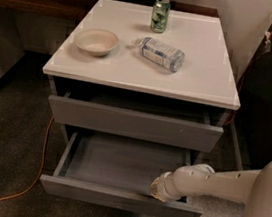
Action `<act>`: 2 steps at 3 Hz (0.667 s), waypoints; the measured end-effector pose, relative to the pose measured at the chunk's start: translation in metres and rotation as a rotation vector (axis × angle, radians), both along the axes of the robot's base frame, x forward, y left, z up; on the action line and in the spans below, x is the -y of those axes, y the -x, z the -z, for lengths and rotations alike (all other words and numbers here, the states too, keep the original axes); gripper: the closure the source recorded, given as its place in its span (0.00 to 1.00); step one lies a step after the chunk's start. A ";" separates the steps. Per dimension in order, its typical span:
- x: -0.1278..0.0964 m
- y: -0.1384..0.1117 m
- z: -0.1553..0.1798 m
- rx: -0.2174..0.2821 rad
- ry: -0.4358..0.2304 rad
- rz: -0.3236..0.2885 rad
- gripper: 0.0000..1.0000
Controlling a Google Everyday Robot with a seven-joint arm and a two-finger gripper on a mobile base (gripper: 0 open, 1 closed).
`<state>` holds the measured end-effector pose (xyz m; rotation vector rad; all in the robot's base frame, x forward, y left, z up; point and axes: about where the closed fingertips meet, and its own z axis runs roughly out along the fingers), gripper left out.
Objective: Open middle drawer
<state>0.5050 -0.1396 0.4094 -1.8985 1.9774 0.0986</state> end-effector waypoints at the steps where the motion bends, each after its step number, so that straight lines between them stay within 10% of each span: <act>1: -0.005 0.039 0.005 -0.037 -0.028 0.041 1.00; 2: -0.005 0.040 0.006 -0.039 -0.028 0.041 1.00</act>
Offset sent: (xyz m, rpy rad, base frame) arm -0.0569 0.0089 -0.0054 0.0403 0.0475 -0.0622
